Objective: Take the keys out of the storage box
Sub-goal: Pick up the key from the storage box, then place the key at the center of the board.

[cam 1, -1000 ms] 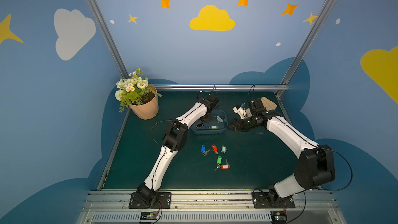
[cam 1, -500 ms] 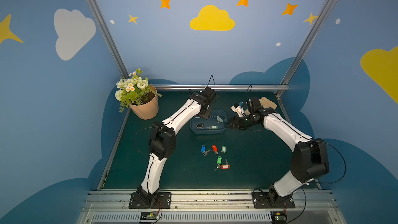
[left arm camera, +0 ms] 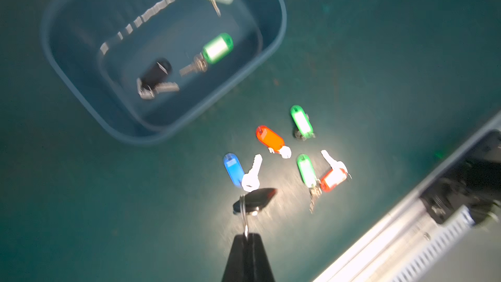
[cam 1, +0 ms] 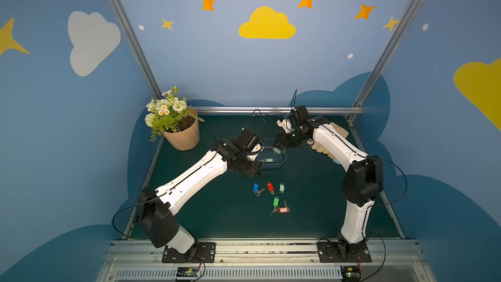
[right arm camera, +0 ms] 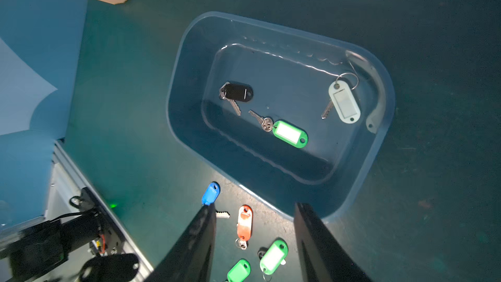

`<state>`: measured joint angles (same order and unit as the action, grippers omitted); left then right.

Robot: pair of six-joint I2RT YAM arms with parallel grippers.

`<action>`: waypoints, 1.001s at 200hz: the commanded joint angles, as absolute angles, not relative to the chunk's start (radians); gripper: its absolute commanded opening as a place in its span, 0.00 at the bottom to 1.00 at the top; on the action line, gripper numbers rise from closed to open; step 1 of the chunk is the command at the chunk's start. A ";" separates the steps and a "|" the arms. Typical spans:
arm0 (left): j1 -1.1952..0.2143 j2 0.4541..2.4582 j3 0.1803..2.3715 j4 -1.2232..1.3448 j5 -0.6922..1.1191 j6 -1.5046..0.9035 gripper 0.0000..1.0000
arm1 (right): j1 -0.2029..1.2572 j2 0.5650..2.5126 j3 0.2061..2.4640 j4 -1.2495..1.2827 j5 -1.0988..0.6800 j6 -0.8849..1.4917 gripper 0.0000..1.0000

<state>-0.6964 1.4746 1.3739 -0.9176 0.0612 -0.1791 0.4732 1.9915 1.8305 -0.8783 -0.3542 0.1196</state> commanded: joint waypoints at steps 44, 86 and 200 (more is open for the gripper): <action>-0.813 1.299 1.134 -0.836 0.153 -0.339 0.02 | 0.528 2.173 2.041 -1.065 -0.198 0.144 0.41; -0.876 1.290 1.013 -0.810 0.140 -0.354 0.03 | 0.559 2.220 2.109 -1.107 -0.086 0.185 0.40; -0.875 1.424 0.910 -0.679 0.124 -0.358 0.15 | 0.616 2.386 2.247 -1.134 0.109 0.220 0.39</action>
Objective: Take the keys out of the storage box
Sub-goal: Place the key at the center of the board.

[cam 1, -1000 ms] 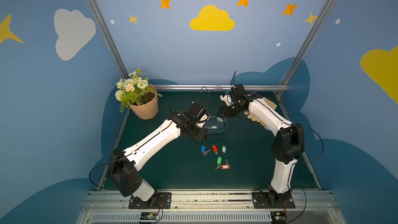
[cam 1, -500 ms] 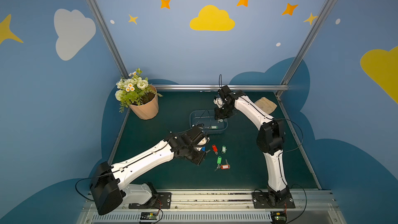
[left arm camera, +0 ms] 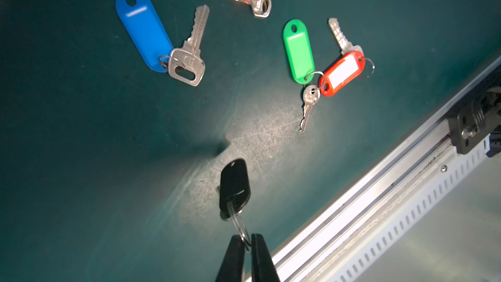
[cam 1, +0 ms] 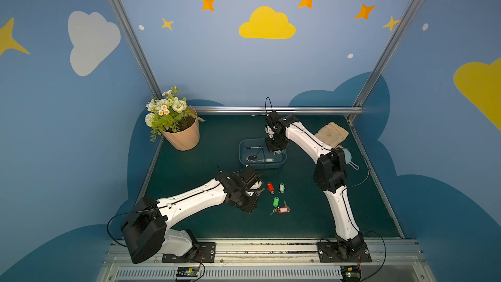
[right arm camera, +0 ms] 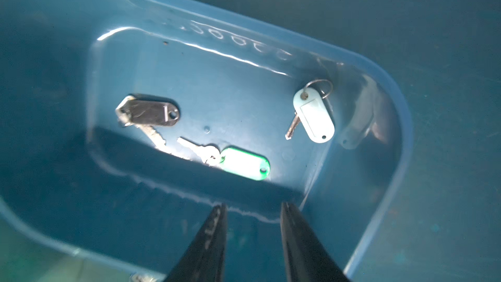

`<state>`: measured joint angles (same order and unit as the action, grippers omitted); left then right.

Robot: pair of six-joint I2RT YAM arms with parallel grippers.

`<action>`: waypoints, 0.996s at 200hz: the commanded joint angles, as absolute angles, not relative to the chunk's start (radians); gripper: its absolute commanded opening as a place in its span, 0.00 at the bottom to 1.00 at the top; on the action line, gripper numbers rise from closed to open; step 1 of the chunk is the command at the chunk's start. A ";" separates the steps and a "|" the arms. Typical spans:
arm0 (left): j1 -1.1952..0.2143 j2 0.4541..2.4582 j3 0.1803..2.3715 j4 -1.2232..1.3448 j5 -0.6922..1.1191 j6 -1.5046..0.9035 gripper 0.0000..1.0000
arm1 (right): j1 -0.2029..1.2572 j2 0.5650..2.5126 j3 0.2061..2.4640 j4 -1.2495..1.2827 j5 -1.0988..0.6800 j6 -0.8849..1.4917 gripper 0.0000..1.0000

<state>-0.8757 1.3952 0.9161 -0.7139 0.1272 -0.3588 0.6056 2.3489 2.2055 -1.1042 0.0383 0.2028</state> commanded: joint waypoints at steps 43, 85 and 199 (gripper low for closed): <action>-0.874 1.466 0.902 -0.653 0.116 -0.361 0.21 | 0.617 2.426 2.262 -1.098 0.157 0.233 0.39; -0.874 1.454 0.906 -0.671 0.099 -0.365 0.32 | 0.618 2.461 2.282 -1.079 0.261 0.254 0.39; -0.865 1.454 0.887 -0.699 0.094 -0.325 0.70 | 0.628 2.514 2.287 -0.953 0.383 0.242 0.34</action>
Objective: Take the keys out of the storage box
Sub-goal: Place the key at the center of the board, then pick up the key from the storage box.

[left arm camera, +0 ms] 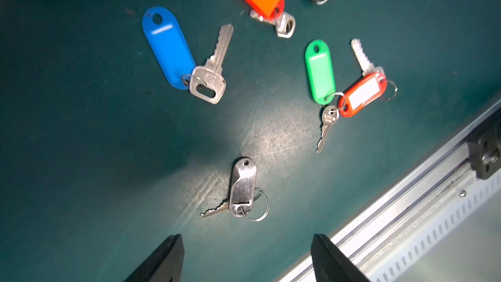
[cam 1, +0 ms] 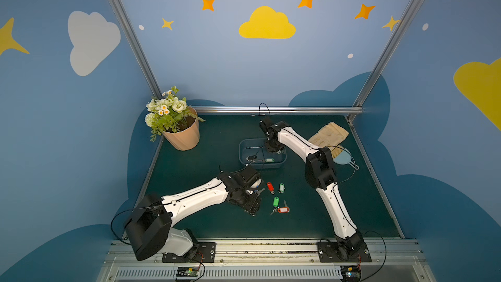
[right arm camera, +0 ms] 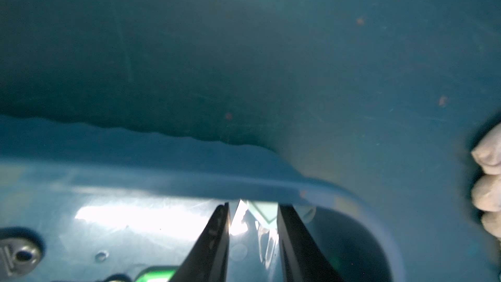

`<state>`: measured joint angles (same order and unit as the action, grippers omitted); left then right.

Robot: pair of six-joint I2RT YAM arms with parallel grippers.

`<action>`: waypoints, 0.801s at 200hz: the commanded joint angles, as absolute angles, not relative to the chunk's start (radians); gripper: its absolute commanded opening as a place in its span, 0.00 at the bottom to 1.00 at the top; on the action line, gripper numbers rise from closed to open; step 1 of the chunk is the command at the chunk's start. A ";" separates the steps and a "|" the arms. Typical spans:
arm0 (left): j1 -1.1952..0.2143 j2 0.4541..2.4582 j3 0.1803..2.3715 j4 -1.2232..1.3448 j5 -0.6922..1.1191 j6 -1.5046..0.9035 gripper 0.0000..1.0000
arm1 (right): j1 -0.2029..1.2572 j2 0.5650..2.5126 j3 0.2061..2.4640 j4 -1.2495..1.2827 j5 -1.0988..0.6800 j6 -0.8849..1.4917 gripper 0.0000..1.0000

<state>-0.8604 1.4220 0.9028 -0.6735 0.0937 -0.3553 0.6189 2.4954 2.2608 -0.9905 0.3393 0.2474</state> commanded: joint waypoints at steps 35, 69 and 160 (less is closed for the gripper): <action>-0.865 1.517 0.904 -0.683 0.086 -0.296 0.53 | 0.630 2.534 2.287 -0.923 0.380 0.232 0.32; -0.865 1.572 0.931 -0.666 0.084 -0.283 0.49 | 0.629 2.552 2.288 -0.917 0.376 0.228 0.31; -0.811 1.559 0.993 -0.657 0.054 -0.299 0.56 | 0.635 2.516 2.223 -0.881 0.363 0.204 0.09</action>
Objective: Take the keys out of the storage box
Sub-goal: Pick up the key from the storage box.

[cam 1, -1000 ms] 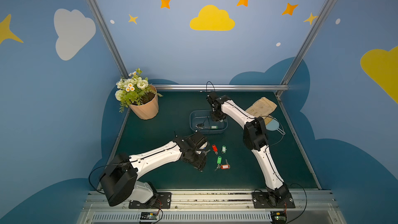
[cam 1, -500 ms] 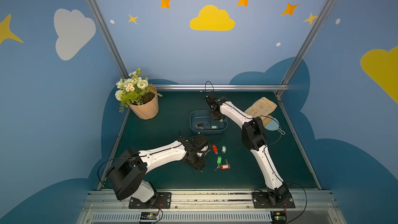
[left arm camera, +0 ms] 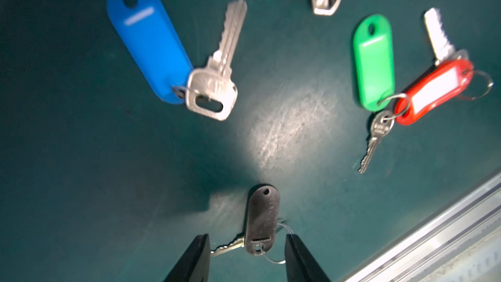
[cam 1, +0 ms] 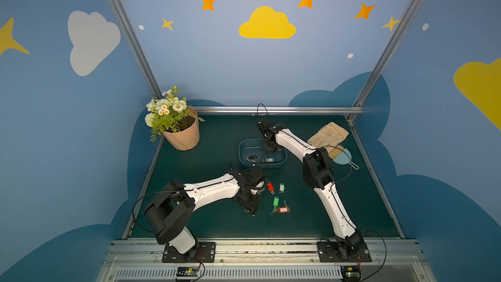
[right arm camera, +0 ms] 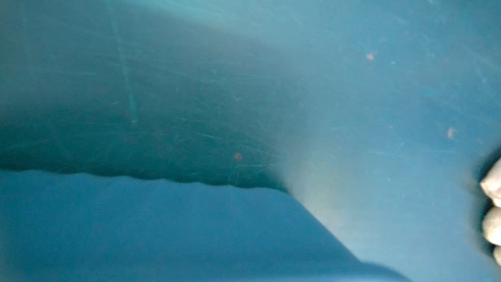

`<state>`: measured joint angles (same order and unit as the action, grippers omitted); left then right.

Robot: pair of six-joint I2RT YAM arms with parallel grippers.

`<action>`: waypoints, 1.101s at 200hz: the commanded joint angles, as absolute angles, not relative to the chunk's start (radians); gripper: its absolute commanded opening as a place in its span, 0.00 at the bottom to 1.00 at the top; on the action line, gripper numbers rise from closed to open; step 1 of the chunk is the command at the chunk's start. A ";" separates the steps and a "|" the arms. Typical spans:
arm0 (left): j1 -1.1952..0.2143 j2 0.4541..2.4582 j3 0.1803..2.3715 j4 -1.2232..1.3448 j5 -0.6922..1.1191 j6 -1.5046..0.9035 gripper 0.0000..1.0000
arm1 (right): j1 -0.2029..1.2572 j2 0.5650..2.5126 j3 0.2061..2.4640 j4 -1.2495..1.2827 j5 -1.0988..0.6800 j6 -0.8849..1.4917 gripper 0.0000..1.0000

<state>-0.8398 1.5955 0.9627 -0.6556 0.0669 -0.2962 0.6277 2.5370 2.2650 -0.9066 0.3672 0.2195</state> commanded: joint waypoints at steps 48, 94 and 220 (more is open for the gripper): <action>-0.731 1.457 1.021 -0.672 0.052 -0.312 0.67 | 0.646 2.480 2.202 -0.881 0.360 0.180 0.00; -0.672 1.400 1.077 -0.717 0.038 -0.311 0.96 | 0.650 2.397 2.148 -0.873 0.308 0.179 0.00; -0.503 1.297 1.120 -0.564 0.105 -0.392 1.00 | 0.649 2.204 2.073 -0.873 0.184 0.144 0.00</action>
<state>-0.5388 1.2999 1.0885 -0.6407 0.0612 -0.3679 0.6498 2.2723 2.0933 -0.8688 0.2264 0.1532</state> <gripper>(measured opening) 0.999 0.043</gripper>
